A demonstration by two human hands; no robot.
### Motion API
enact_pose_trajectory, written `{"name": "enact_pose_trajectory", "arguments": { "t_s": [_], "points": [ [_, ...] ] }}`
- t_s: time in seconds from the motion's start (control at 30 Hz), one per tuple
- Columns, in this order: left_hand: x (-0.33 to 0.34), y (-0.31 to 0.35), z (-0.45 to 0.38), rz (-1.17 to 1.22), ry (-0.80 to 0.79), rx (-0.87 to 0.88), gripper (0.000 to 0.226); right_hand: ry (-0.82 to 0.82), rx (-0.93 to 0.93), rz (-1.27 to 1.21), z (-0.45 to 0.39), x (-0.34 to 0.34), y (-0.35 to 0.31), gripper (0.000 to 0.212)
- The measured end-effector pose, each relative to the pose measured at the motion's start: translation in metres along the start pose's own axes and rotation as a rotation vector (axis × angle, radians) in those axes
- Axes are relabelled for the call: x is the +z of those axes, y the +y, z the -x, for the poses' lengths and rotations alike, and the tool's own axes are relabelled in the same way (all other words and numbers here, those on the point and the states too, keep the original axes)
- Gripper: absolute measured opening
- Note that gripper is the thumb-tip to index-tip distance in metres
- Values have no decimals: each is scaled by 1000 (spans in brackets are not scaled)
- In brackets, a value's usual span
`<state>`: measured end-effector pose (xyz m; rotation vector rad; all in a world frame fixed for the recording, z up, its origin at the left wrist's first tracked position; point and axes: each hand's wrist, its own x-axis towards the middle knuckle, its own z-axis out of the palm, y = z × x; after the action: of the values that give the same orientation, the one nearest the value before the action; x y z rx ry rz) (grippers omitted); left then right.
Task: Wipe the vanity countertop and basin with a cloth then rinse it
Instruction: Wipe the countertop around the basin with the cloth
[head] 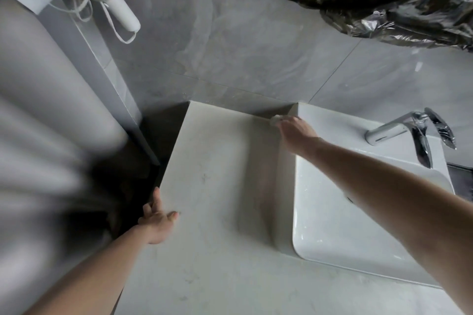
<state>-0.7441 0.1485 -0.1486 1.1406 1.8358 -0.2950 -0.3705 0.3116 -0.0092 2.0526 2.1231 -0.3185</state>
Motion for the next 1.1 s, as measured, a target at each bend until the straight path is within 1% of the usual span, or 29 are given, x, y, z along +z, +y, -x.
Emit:
{"name": "enact_pose_trajectory", "arguments": {
  "t_s": [0.03, 0.1, 0.13, 0.2, 0.27, 0.3, 0.37, 0.4, 0.43, 0.57, 0.67, 0.77, 0.83, 0.9, 0.97, 1.0, 1.07, 1.1],
  "points": [
    [1, -1, -1, 4, 3, -2, 94, -54, 3, 140, -8, -1, 2, 41],
    [4, -1, -4, 16, 12, -5, 94, -217, 12, 395, -15, 2, 1, 35],
    [5, -1, -5, 20, 17, -5, 94, -284, 11, 484, -13, 6, -2, 33],
    [5, -1, -4, 25, 18, -1, 94, -390, -50, 570, 2, 13, -14, 33],
    [4, 0, -2, 27, 16, 6, 93, -449, -145, 554, 33, 22, -30, 36],
    [4, 1, -1, 28, 14, 11, 93, -471, -188, 598, 52, 27, -37, 38],
    [2, 2, 2, 23, 11, 20, 93, -529, -266, 785, 86, 40, -49, 43],
    [1, 2, 3, 19, 7, 20, 92, -551, -293, 835, 101, 45, -55, 45],
    [0, 2, 4, 13, 0, 19, 92, -564, -308, 833, 115, 50, -58, 45],
    [-3, 1, 6, -18, -16, 21, 94, -643, -334, 659, 170, 56, -74, 36],
    [-4, 1, 6, -24, -7, 17, 95, -669, -308, 547, 191, 53, -79, 28],
    [-4, 2, 8, -31, -5, 17, 94, -555, -196, 377, 168, 44, -70, 26],
    [-4, 2, 7, -26, -9, 14, 94, -427, -130, 285, 137, 40, -58, 28],
    [-4, 2, 6, -24, -10, 17, 93, -278, -59, 164, 101, 40, -48, 37],
    [-3, 2, 5, -22, -5, 14, 93, -176, -7, 19, 69, 48, -42, 51],
    [-2, 1, 4, -20, -5, 13, 93, -157, 23, -37, 56, 57, -42, 53],
    [-1, -1, 2, -20, -7, 14, 92, -193, 93, -90, 43, 84, -48, 55],
    [0, -1, 1, -22, -7, 13, 92, -229, 109, -113, 44, 101, -55, 63]
  ]
}}
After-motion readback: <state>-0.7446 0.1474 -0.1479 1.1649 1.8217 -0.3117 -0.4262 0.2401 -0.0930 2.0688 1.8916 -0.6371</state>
